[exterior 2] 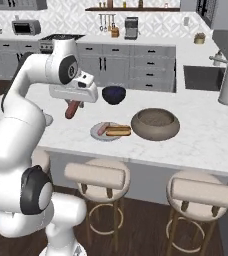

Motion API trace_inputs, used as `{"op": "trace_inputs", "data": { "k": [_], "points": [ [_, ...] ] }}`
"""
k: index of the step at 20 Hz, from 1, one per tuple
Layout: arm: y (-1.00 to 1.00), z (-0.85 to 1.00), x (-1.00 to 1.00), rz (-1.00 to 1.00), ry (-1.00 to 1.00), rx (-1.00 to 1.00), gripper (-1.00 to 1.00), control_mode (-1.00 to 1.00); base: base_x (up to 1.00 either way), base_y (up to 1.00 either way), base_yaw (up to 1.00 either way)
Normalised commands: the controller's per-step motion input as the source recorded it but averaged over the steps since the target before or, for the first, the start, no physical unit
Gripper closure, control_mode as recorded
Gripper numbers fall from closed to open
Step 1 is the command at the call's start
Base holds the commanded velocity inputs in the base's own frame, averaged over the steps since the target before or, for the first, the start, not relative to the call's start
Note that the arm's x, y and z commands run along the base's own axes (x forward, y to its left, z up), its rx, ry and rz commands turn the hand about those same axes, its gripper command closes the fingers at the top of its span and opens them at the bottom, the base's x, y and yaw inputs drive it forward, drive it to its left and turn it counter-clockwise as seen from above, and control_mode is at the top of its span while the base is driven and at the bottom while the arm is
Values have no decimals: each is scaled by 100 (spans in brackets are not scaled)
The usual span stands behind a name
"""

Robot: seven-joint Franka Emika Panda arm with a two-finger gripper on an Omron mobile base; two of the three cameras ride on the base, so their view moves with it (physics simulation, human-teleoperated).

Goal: Place one bun and one sausage from the bowl on each plate.

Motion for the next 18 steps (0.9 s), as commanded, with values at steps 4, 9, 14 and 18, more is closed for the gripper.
{"op": "trace_inputs", "data": {
  "k": [4, 9, 14, 18],
  "points": [
    [0, 0, 0, 0, 0, 0, 100, 100, 54, 100, -1],
    [0, 0, 0, 0, 0, 0, 100, 100, 90, 62, -3],
    [15, -5, 16, -2, 3, 0, 100, -100, 45, 31, -5],
    [65, -89, 14, 0, 15, 0, 100, -100, 0, 0, 0]
  ]
}}
